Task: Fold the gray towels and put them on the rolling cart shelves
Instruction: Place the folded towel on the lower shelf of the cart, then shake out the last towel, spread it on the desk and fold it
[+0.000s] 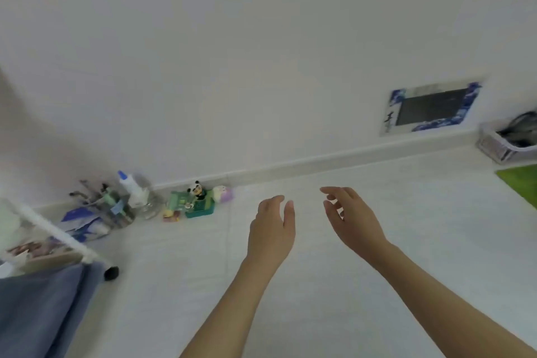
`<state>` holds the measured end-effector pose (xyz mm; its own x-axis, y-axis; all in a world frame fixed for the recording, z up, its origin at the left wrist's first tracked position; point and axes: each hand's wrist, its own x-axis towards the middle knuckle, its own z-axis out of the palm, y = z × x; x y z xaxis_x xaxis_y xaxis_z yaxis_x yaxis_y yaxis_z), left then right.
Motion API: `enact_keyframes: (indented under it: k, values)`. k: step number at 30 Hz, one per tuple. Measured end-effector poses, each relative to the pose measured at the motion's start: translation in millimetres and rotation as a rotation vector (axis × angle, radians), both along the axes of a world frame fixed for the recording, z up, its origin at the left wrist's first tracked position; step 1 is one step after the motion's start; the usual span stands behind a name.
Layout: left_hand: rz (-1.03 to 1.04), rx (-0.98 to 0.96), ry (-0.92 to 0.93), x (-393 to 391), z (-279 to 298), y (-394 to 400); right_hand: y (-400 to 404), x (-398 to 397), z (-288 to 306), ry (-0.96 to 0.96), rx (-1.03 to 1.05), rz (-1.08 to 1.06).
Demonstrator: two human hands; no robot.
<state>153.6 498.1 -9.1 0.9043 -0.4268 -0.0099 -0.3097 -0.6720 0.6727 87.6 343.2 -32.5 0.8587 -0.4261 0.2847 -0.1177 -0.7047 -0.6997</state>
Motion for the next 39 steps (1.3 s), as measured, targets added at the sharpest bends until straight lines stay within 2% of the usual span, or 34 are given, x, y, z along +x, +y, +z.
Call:
enact_keyframes:
  k: [8, 14, 20, 25, 27, 32, 36, 39]
  values:
    - [-0.381, 0.011, 0.134, -111, -11, -220, -193, -174, -25, 0.081, 0.079, -0.408]
    - [-0.491, 0.004, 0.199, -175, -24, -357, -311, -259, -37, 0.132, 0.127, -0.565]
    - [-0.577, 0.029, 0.233, -221, -24, -468, -410, -310, -37, 0.131, 0.141, -0.696]
    - [-0.621, 0.003, 0.276, -242, -31, -532, -450, -333, -42, 0.137, 0.03, -0.969]
    - [-0.617, -0.016, 0.302, -245, -36, -554, -464, -339, -44, 0.18, 0.051, -1.045]
    - [-0.583, -0.06, 0.492, -248, -47, -595, -492, -341, -50, 0.187, 0.395, -0.96]
    - [-0.548, -0.113, 0.657, -243, -57, -607, -498, -333, -57, 0.176, 0.468, -0.956]
    - [-0.44, -0.219, 0.789, -234, -55, -615, -503, -327, -54, 0.135, 0.531, -0.943]
